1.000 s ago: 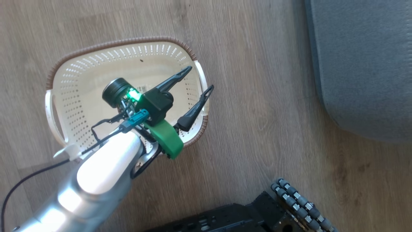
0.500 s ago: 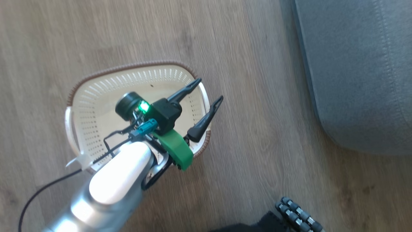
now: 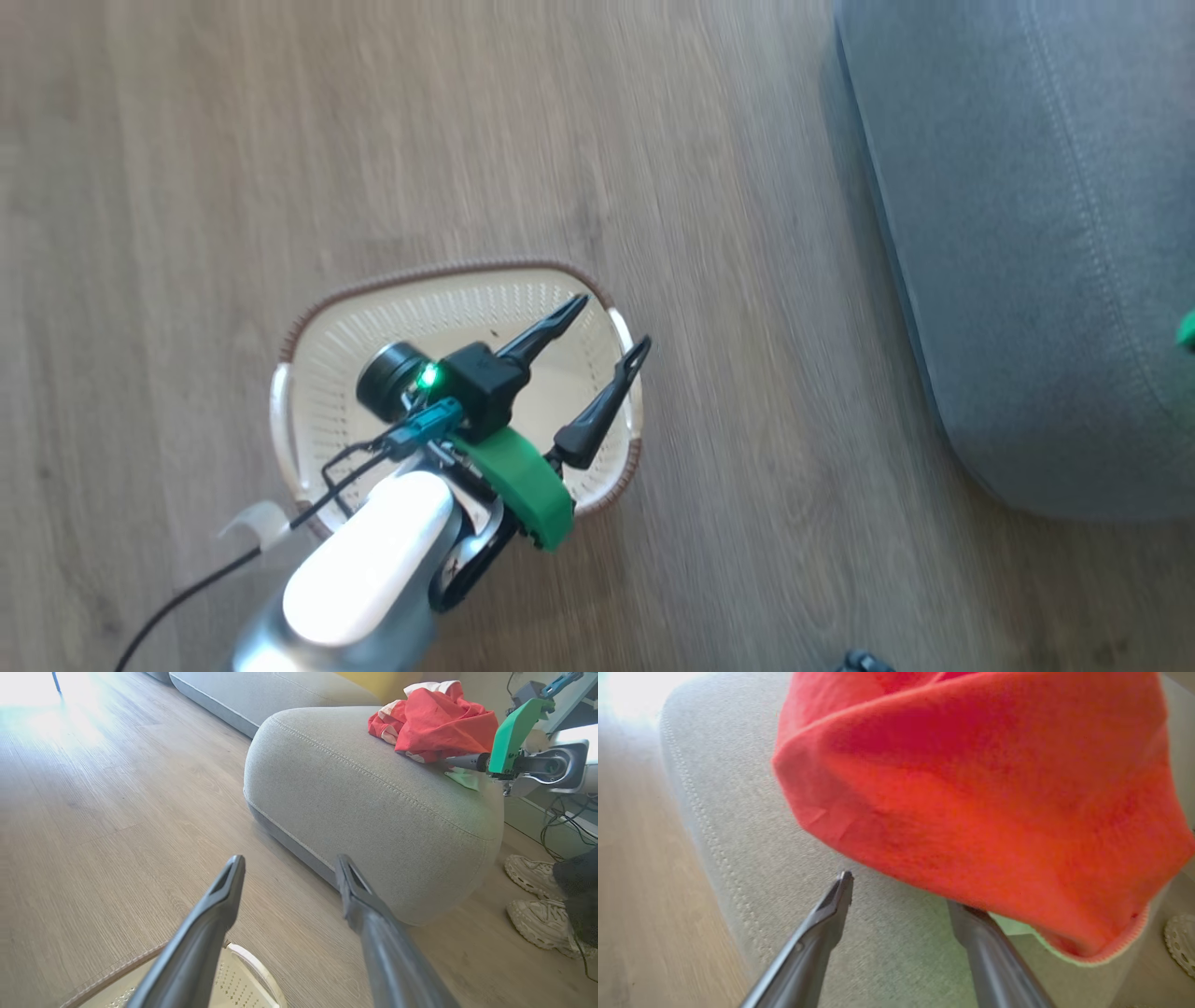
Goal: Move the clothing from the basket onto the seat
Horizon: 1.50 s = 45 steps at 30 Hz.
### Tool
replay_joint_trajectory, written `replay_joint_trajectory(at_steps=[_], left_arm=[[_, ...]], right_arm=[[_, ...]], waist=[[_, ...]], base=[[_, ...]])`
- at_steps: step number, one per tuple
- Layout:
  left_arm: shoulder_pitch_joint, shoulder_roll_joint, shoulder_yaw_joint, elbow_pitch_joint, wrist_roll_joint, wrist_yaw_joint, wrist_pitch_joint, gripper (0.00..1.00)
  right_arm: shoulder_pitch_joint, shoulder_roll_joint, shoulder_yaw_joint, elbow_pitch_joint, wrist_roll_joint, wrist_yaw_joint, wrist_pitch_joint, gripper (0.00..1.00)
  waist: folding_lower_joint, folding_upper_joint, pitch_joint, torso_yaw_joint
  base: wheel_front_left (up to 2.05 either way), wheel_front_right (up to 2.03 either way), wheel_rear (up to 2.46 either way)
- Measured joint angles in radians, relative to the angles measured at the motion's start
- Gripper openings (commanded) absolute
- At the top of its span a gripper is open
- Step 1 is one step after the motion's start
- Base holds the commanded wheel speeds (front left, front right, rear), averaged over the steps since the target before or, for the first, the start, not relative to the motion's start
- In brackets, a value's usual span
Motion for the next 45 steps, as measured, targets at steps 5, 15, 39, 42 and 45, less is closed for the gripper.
replay_joint_trajectory(at_steps=[5,15,39,42,45], left_arm=[[0.054,-0.014,0.048,0.011,-0.004,0.0,0.0,1.0],[0.164,-0.034,0.225,0.031,0.006,0.0,0.0,1.0],[0.358,-0.071,0.621,0.066,0.127,0.0,0.0,1.0],[0.368,-0.081,0.643,0.066,0.138,0.0,0.0,1.0],[0.38,-0.092,0.672,0.065,0.157,0.0,0.0,1.0]], right_arm=[[0.088,0.014,0.152,-0.071,0.1,0.0,0.005,1.0],[0.204,-0.002,0.378,-0.229,0.249,0.0,-0.027,1.0],[0.412,0.146,0.474,-0.57,0.172,0.0,-0.091,1.0],[0.441,0.158,0.469,-0.586,0.159,0.0,-0.091,1.0],[0.478,0.172,0.458,-0.612,0.14,0.0,-0.091,1.0]], waist=[[0.0,0.0,-0.071,0.031],[0.0,0.0,-0.18,0.145],[0.0,0.0,-0.361,0.246],[0.0,0.0,-0.369,0.241],[0.0,0.0,-0.379,0.235]], base=[[0.0,0.0,0.0],[0.0,0.0,0.0],[0.0,0.0,0.0],[0.0,0.0,0.0],[0.0,0.0,0.0]])
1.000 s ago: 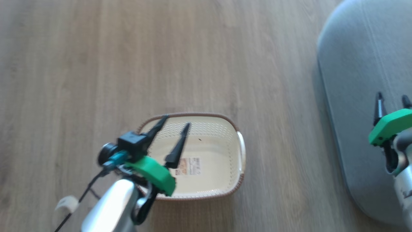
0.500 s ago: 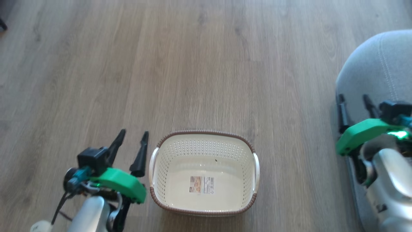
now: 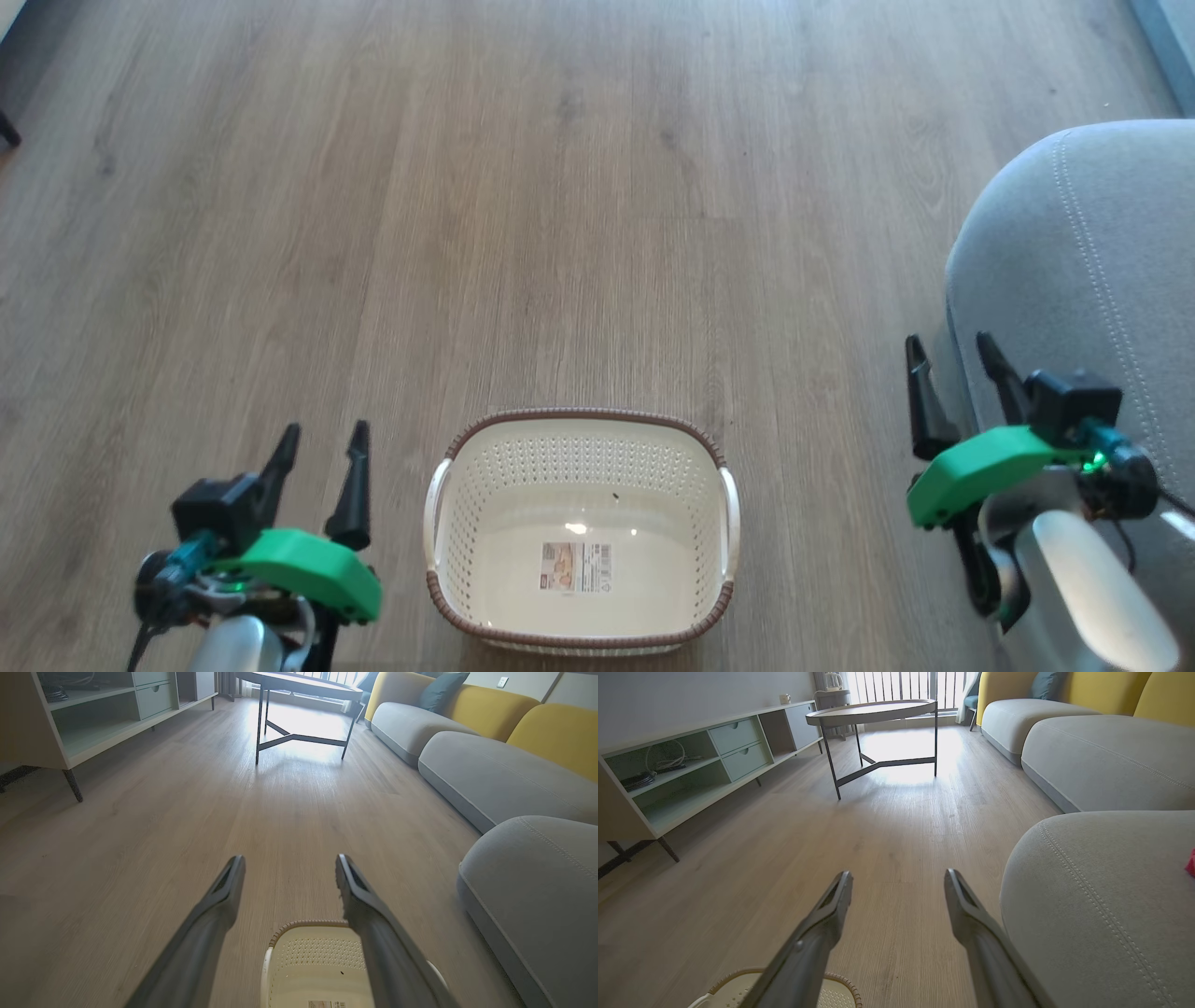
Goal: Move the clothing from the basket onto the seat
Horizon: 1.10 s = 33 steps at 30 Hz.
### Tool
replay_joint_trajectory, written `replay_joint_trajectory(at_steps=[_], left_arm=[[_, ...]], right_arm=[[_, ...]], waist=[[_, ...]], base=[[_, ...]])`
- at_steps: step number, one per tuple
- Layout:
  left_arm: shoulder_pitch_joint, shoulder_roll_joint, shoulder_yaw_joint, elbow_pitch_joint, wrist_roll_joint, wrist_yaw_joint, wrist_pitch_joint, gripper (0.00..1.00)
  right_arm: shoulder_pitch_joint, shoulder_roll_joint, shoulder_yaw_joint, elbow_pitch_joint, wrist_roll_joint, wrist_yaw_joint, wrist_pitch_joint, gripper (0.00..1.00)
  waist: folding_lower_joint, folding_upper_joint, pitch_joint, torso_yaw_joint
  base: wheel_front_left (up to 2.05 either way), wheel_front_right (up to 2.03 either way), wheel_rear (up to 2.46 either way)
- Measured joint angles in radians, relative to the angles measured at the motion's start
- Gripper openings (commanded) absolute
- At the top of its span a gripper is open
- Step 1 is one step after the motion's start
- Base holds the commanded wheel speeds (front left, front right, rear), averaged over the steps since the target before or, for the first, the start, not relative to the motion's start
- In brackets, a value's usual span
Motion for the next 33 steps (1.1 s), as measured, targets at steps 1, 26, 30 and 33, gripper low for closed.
replay_joint_trajectory(at_steps=[1,26,30,33], left_arm=[[0.005,-0.003,0.012,-0.001,0.007,0.0,0.0,1.0],[0.068,-0.035,0.151,-0.04,0.088,0.012,0.0,1.0],[0.068,-0.035,0.15,-0.044,0.088,0.021,0.0,1.0],[0.069,-0.035,0.148,-0.046,0.079,0.021,0.0,1.0]], right_arm=[[0.012,0.005,-0.003,-0.01,-0.007,0.0,0.0,1.0],[0.162,0.081,-0.033,-0.121,-0.109,0.0,0.0,1.0],[0.161,0.084,-0.033,-0.121,-0.109,0.0,0.0,1.0],[0.161,0.086,-0.033,-0.121,-0.109,0.0,0.0,1.0]], waist=[[0.0,0.0,-0.003,-0.002],[0.0,0.0,-0.02,-0.044],[0.0,0.0,-0.016,-0.044],[0.0001,0.0,-0.013,-0.045]], base=[[0.0,0.0,0.0],[0.0,0.0,0.0],[0.0,0.0,0.0],[0.0,0.0,0.0]])
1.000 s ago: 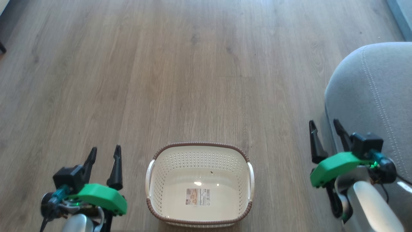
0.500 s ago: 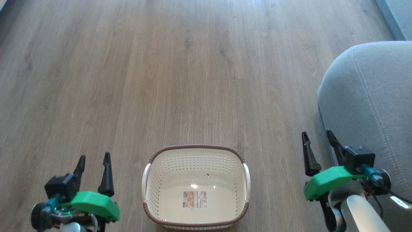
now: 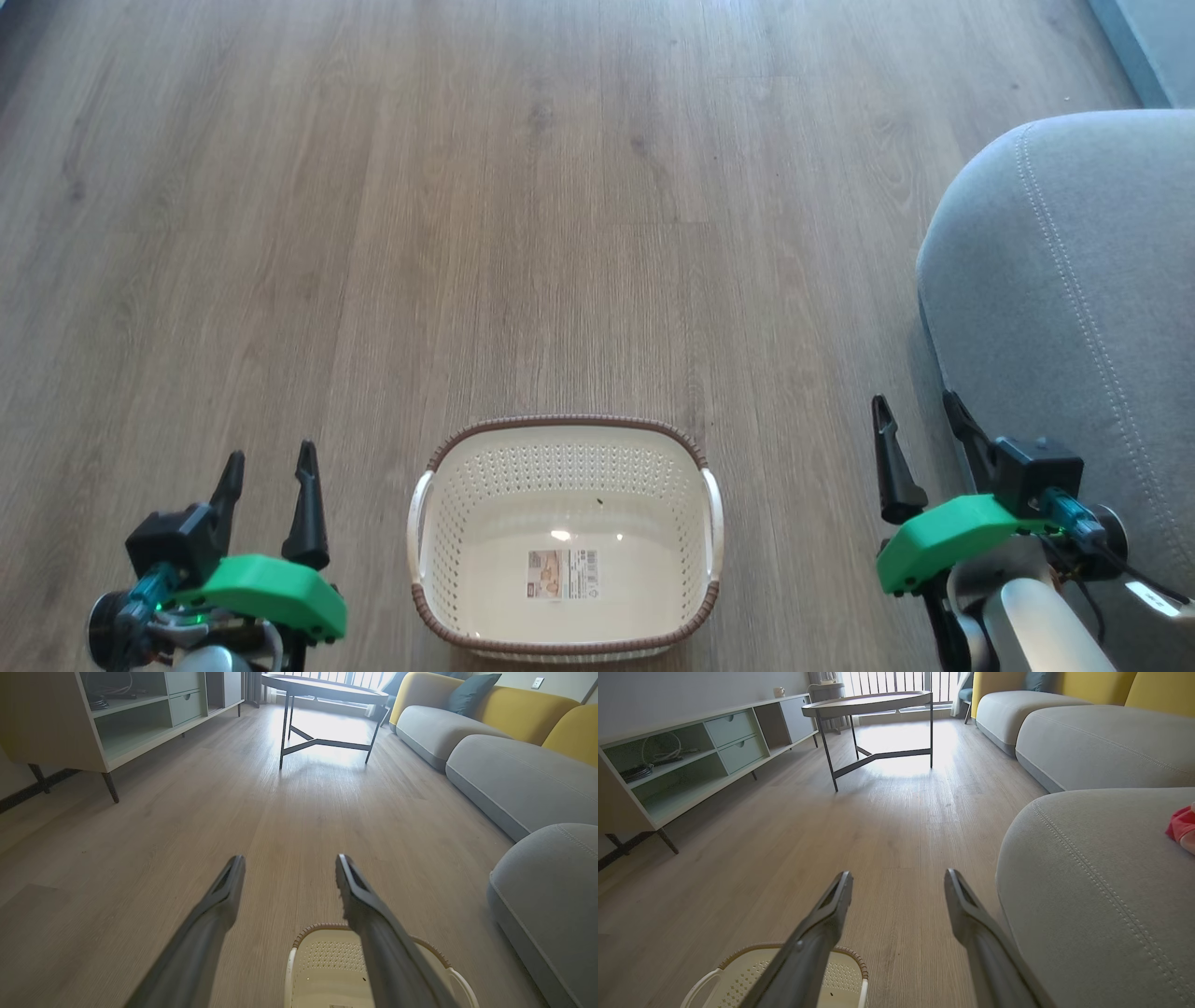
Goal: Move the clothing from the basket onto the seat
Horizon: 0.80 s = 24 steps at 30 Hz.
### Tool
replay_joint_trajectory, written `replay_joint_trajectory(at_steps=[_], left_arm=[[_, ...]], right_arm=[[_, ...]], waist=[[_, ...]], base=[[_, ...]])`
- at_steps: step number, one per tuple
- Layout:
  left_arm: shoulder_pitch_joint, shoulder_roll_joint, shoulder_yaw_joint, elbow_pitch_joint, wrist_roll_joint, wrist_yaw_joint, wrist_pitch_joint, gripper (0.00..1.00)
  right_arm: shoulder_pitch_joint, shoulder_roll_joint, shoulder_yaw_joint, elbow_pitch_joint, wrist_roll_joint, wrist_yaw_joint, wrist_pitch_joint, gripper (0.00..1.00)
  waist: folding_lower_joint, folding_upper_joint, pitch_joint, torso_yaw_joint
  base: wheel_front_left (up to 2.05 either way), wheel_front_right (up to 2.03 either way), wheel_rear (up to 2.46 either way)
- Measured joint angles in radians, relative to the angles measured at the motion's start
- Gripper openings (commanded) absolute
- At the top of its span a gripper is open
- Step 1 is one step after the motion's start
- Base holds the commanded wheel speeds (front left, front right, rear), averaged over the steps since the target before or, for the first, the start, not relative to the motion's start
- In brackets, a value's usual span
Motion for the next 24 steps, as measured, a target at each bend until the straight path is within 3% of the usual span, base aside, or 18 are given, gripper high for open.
replay_joint_trajectory(at_steps=[12,13,24], left_arm=[[0.012,0.0,-0.002,0.001,-0.007,0.001,0.0,1.0],[0.015,0.0,-0.001,0.005,-0.014,0.007,0.0,0.0],[0.072,-0.004,-0.003,0.091,-0.077,0.007,0.026,0.0]], right_arm=[[0.0,0.002,0.0,0.0,0.0,0.0,0.0,1.0],[0.0,0.002,0.0,0.0,0.0,0.0,0.0,0.0],[0.067,0.004,0.001,0.08,0.06,0.0,0.018,0.0]], waist=[[0.0,0.0,-0.005,-0.001],[0.0,0.0,-0.006,-0.002],[0.0001,0.0,-0.006,-0.002]], base=[[0.0,0.0,0.0],[0.0,0.0,0.0],[0.0,0.0,0.0]])
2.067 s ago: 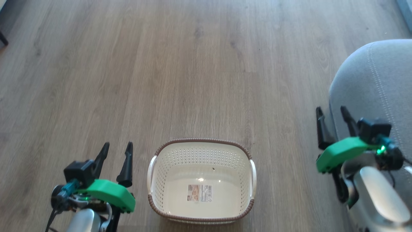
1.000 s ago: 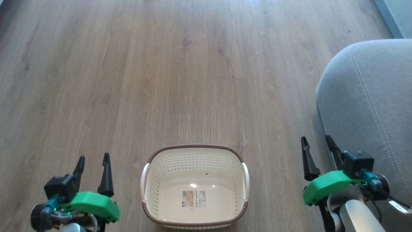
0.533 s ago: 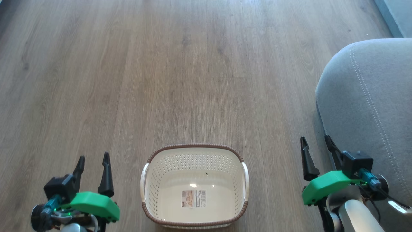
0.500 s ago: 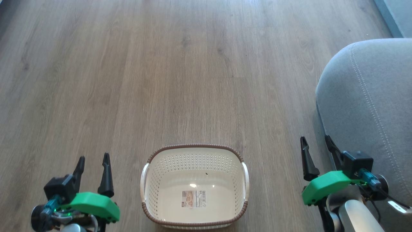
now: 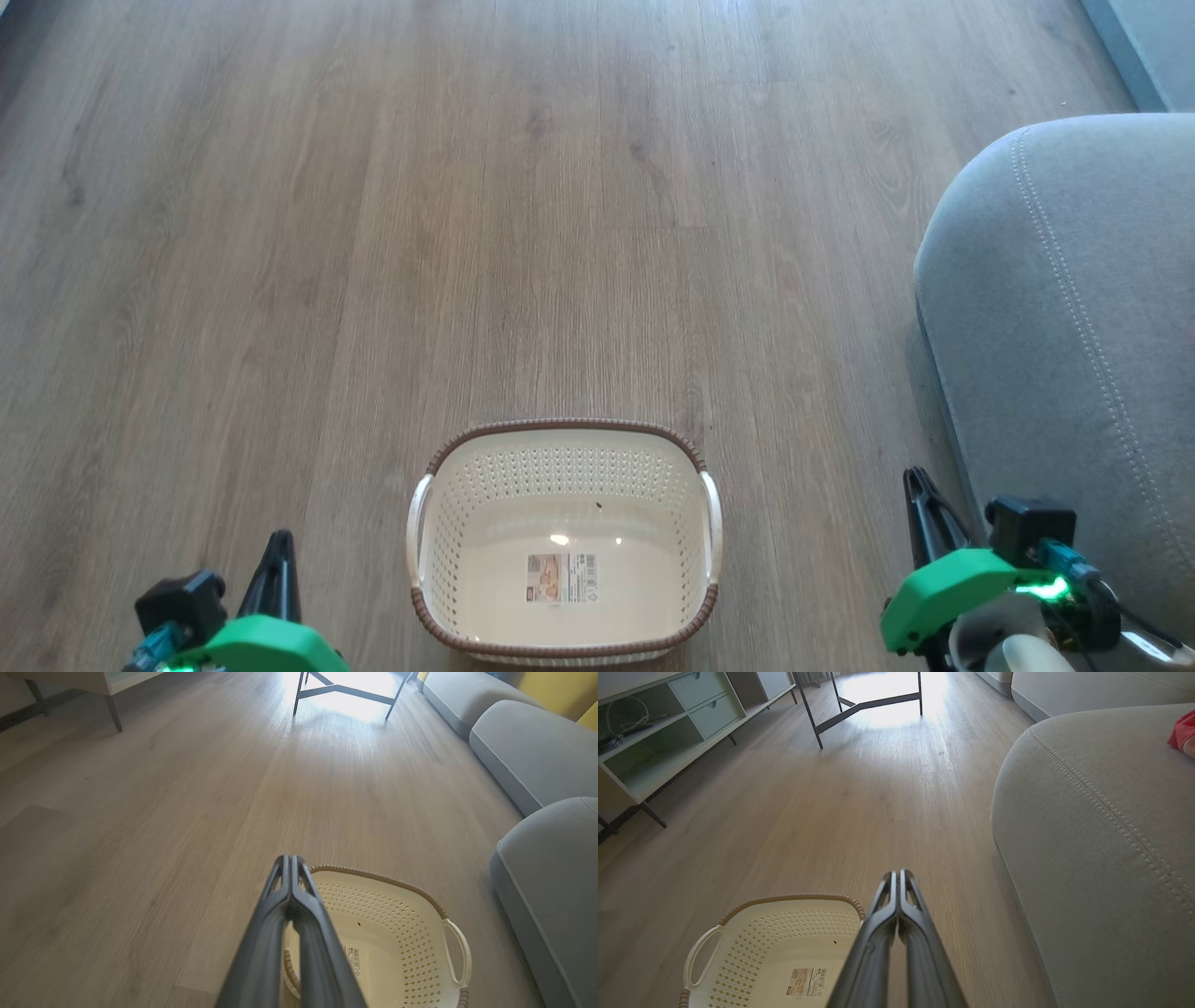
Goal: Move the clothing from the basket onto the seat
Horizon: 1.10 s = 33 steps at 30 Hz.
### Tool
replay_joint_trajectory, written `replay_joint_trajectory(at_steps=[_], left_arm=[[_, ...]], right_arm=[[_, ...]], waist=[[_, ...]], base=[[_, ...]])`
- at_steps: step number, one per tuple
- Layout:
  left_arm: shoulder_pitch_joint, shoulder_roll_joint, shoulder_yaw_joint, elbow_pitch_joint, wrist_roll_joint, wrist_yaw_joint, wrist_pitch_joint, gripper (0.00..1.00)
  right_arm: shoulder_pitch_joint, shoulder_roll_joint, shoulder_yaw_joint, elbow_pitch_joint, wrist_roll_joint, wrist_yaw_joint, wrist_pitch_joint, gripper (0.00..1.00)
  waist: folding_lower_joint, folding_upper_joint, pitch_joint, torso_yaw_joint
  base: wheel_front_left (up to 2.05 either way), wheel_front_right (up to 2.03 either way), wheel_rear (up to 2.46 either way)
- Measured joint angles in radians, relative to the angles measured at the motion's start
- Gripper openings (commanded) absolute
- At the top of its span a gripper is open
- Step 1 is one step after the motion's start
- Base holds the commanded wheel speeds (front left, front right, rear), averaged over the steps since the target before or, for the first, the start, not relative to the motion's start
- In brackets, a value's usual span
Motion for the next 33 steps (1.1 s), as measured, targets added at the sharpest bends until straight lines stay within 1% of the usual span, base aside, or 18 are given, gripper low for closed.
replay_joint_trajectory(at_steps=[33], left_arm=[[-0.017,-0.001,0.003,-0.041,-0.356,-0.004,0.087,0.0]], right_arm=[[0.0,0.011,-0.067,-0.031,0.341,0.0,0.088,0.0]], waist=[[0.0,0.0,0.0,-0.003]], base=[[0.0,0.0,0.0]])
